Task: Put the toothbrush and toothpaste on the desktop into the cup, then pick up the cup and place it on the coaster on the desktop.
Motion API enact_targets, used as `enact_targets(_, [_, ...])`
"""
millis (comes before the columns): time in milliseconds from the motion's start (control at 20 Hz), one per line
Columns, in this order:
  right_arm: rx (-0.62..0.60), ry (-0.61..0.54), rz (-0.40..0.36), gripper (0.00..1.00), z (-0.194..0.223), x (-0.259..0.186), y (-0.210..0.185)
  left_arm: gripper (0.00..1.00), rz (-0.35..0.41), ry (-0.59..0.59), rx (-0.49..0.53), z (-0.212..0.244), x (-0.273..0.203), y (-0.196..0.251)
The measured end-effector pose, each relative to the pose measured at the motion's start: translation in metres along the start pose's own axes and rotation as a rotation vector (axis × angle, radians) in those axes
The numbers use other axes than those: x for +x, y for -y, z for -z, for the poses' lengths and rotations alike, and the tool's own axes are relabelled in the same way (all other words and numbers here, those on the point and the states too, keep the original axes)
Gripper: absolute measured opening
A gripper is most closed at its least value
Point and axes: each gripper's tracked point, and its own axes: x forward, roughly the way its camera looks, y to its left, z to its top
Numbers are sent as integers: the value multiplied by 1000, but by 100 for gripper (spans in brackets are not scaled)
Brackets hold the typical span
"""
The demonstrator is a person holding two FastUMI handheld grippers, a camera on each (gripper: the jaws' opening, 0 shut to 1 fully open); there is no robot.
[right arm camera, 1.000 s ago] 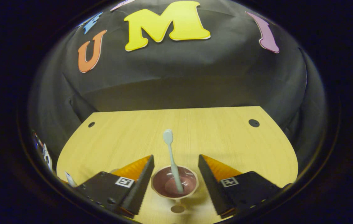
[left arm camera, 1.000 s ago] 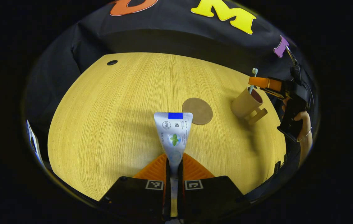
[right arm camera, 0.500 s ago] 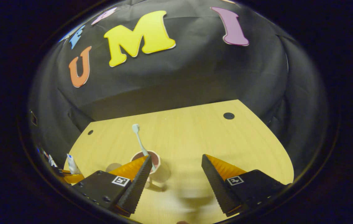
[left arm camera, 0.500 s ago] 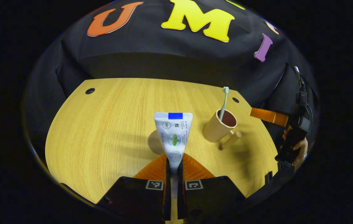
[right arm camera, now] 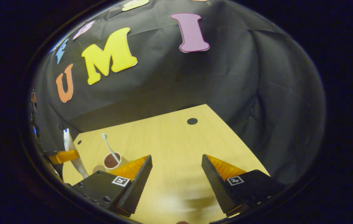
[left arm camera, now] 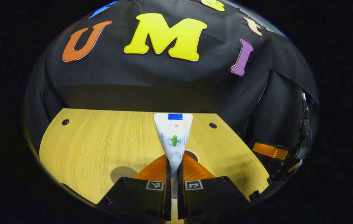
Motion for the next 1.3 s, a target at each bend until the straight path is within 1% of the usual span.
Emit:
enact_targets(200, [13, -5, 23, 97, 2, -5, 34, 11, 2, 111, 35, -30, 24, 16])
enact_targets(300, [18, -10, 31, 97, 7, -11, 49, 11, 1, 135, 42, -34, 36, 21])
enact_targets(400, [26, -21, 32, 97, 9, -10, 56, 11, -3, 157, 36, -33, 45, 21])
enact_targets(450, [28, -25, 32, 94, 10, -9, 59, 11, -11, 172, 33, -32, 50, 18])
enact_targets(500, [28, -29, 31, 97, 11, -9, 61, 11, -22, 184, 36, -32, 55, 16])
enact_targets(600, [23, -36, 27, 97, 13, -6, 64, 11, -30, 197, 57, -29, 65, 11])
enact_targets(750, [13, -57, 22, 97, 20, 1, 66, 11, -16, 210, 52, -21, 76, 13])
enact_targets(900, [7, -77, 21, 97, 29, 7, 65, 11, -26, 215, 78, -10, 83, 13])
enact_targets(1050, [-1, -100, 17, 97, 40, 13, 64, 11, -26, 195, 86, 7, 90, 13])
enact_targets(1100, [-3, -108, 14, 94, 43, 14, 63, 11, -27, 189, 86, 12, 91, 13])
enact_targets(1150, [-5, -116, 12, 94, 47, 14, 62, 11, -27, 184, 87, 17, 92, 13])
enact_targets(1200, [-7, -124, 11, 97, 51, 15, 61, 11, -28, 180, 87, 20, 92, 14])
enact_targets(1300, [-13, -136, 7, 97, 55, 16, 58, 11, -32, 172, 98, 29, 93, 13])
